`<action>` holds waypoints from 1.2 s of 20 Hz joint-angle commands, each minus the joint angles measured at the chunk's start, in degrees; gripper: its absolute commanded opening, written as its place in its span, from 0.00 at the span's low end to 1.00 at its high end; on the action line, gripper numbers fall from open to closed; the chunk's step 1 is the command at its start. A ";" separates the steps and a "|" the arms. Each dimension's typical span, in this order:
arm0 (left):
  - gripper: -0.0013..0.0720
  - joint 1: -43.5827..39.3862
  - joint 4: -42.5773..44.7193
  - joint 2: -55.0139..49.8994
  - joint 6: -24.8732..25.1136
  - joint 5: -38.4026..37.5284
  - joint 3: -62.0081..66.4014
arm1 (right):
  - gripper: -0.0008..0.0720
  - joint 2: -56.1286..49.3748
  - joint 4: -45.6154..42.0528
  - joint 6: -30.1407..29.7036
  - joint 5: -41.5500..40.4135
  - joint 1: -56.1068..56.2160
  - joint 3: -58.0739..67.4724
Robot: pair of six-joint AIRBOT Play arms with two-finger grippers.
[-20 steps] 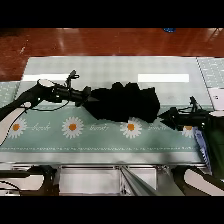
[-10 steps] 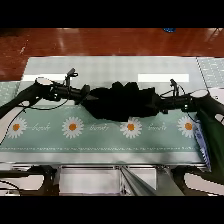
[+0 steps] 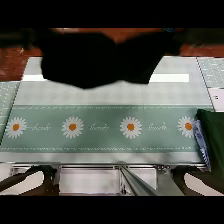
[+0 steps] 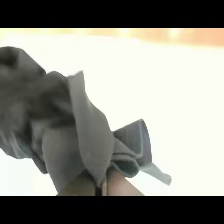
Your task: Fold the shirts.
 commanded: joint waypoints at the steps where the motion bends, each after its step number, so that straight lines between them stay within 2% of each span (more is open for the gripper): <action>1: 0.04 8.35 0.17 8.20 -1.31 1.29 15.12 | 0.04 6.91 -6.29 2.84 3.45 0.09 16.83; 4: 0.04 16.15 1.42 15.72 -1.27 1.11 19.71 | 0.04 16.15 -10.80 4.09 6.47 0.09 16.83; 6: 0.04 19.34 5.90 20.46 -1.36 -0.09 19.69 | 0.04 20.44 -13.86 5.07 10.91 0.09 16.76; 9: 0.04 15.98 14.71 23.89 -3.89 -4.70 19.26 | 0.04 24.11 -19.71 6.29 21.86 0.09 16.44; 12: 0.04 5.55 23.39 26.03 -5.09 -7.69 14.36 | 0.04 28.22 -24.35 7.56 27.71 0.09 9.62; 15: 0.04 -3.43 32.20 28.72 -6.56 -14.23 5.75 | 0.04 33.16 -23.87 9.22 27.93 0.09 -3.10; 17: 0.04 -6.23 37.09 31.32 -8.07 -15.52 -1.92 | 0.04 36.37 -23.82 10.84 27.69 0.09 -13.46; 19: 0.04 -6.51 38.36 32.72 -8.20 -17.99 -9.92 | 0.04 39.30 -23.87 11.93 26.95 0.09 -24.92; 21: 0.04 -6.51 37.90 32.85 -8.17 -17.31 -18.86 | 0.04 41.16 -23.91 12.48 23.19 0.09 -35.80; 24: 0.04 -6.51 37.73 30.64 -8.15 -9.35 -31.80 | 0.04 39.74 -24.30 12.52 13.35 0.09 -48.96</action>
